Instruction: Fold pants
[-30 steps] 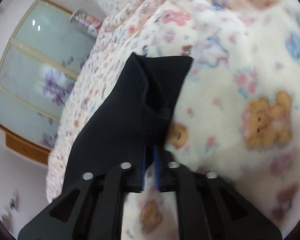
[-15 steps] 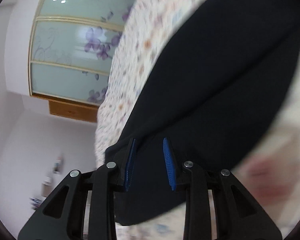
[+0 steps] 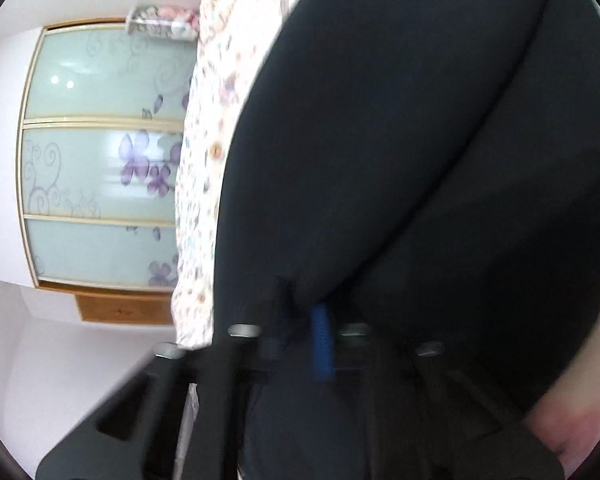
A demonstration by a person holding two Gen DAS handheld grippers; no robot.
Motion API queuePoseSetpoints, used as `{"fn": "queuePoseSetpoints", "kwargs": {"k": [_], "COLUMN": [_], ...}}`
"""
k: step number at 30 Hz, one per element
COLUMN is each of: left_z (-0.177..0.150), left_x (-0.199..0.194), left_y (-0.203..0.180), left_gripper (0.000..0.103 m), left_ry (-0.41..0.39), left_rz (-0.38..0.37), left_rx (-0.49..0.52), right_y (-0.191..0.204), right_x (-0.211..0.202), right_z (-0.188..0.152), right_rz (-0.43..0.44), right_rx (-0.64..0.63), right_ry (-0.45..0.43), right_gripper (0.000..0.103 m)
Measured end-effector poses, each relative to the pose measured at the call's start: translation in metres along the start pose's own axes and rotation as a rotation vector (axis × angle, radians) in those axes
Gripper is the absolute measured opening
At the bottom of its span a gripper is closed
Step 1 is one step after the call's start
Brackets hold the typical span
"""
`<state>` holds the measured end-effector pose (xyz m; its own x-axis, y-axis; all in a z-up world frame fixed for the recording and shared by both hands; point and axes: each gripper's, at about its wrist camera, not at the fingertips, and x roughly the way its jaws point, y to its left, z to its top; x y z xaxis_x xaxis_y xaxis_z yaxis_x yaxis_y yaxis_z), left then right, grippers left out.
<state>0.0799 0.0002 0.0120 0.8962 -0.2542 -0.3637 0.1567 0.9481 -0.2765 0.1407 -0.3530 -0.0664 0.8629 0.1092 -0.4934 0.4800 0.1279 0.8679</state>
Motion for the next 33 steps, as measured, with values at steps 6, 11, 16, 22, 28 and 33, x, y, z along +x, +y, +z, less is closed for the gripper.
{"fn": "queuePoseSetpoints", "kwargs": {"k": [6,11,16,22,28,33], "left_z": [0.032,0.105,0.168,0.164,0.148,0.147], "left_x": [-0.012,0.046,0.182,0.297,0.339,0.302], "left_y": [0.024,0.049,0.083,0.112,0.139,0.153], "left_gripper": [0.101,0.101,0.101,0.100,0.046,0.007], "left_ry": [-0.031,0.084,0.338,0.477,0.474,0.364], "left_rz": [-0.020,-0.011,0.050,0.290,0.398,0.276], "left_rx": [-0.044,-0.095,-0.312,-0.434,-0.508,-0.621], "right_y": [0.000,0.001,0.001,-0.001,-0.002,0.004], "right_x": [-0.009,-0.008,-0.008,-0.012,-0.006,-0.005], "right_z": [0.001,0.001,-0.005,-0.011,-0.007,-0.008], "right_rz": [0.032,0.035,0.003,-0.042,-0.034,-0.038], "right_rx": [-0.138,-0.224,-0.248,-0.312,-0.325,-0.363], "right_ry": [0.046,0.072,0.102,0.104,0.140,0.128], "right_gripper": [0.004,0.004,0.004,0.004,0.004,0.004]}}
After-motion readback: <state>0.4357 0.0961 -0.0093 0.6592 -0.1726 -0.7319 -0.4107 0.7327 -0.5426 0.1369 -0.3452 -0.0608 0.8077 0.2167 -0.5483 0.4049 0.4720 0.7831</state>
